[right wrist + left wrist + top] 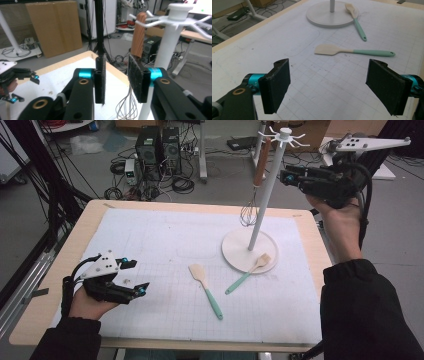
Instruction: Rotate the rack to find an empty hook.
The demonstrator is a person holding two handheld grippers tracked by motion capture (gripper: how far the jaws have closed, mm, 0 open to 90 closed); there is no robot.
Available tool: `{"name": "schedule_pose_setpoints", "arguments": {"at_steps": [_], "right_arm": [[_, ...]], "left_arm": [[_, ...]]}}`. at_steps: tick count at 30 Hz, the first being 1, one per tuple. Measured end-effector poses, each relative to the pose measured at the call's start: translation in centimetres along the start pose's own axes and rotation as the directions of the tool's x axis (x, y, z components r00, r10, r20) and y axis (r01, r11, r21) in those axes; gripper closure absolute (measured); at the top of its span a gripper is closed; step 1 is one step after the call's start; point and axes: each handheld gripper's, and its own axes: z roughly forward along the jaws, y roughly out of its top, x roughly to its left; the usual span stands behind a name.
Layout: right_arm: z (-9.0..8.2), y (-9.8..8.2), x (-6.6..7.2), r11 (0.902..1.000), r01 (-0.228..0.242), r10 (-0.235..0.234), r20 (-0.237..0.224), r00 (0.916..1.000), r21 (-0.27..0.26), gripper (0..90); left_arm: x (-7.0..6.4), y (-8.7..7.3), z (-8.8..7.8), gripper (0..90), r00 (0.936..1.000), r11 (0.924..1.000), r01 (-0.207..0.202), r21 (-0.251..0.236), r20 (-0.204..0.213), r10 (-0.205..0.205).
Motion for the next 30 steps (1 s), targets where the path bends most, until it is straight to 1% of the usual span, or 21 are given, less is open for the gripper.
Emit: {"name": "schedule_pose_setpoints", "arguments": {"at_steps": [8,12,16,21,22,30], "right_arm": [[0.6,-1.1,0.6,1.0000,0.001,-0.001,-0.021,0.9998,0.004,59.5],[0.9,-1.7,0.7,0.9998,-0.002,0.003,-0.024,0.9997,0.021,56.7],[1.2,-2.2,0.9,0.9996,-0.002,0.003,-0.032,0.9995,0.029,54.2],[1.5,-2.9,1.3,0.9990,0.001,0.001,-0.046,0.9990,0.044,54.2],[1.5,-3.0,1.4,0.9990,0.009,-0.007,-0.046,0.9989,0.044,54.2],[1.6,-4.1,1.6,0.9988,-0.006,0.009,-0.058,0.9983,0.050,54.1]], "left_arm": [[0.1,0.0,-0.2,19.6,0.9999,1.0000,0.002,-0.001,-0.013,-0.002],[0.1,0.0,-0.2,19.6,0.9999,1.0000,0.002,0.007,-0.010,-0.002],[0.0,0.0,-0.2,19.6,0.9999,1.0000,0.002,0.001,-0.011,-0.002],[0.0,0.0,-0.2,19.6,0.9999,1.0000,-0.003,0.007,-0.012,0.003],[0.0,0.0,-0.1,19.6,0.9999,1.0000,-0.003,0.005,-0.012,0.003],[0.1,-0.1,-0.1,19.6,1.0000,1.0000,-0.002,0.007,-0.008,0.002]]}}
